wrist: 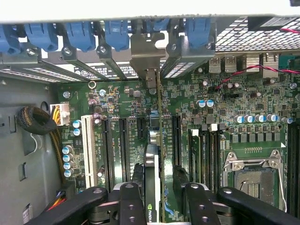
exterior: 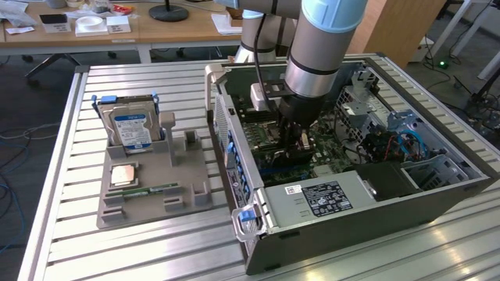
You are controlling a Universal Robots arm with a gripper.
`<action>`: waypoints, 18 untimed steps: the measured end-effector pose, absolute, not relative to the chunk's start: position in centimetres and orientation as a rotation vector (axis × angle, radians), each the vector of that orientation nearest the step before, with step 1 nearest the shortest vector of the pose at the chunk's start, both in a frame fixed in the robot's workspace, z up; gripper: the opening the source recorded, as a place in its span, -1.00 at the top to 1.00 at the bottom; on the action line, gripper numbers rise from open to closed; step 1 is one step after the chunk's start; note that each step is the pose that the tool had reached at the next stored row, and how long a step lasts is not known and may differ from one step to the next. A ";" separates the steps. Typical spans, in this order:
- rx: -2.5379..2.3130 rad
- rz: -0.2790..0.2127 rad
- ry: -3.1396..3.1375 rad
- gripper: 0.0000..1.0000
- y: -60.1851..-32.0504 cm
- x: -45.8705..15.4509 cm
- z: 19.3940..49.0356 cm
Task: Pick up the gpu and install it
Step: 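Insert the gpu into the slot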
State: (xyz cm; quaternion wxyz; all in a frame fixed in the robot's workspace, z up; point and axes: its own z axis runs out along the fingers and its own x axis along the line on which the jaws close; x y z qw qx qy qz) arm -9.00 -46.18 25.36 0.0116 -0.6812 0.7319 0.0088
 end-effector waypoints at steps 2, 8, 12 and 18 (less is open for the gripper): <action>-2.124 0.027 2.283 0.22 -46.2 -9.0 25.4; -2.124 0.028 2.283 0.22 -46.3 -9.0 25.4; -2.124 0.027 2.283 0.25 -46.3 -9.0 25.4; -2.124 0.027 2.283 0.38 -46.3 -9.0 25.4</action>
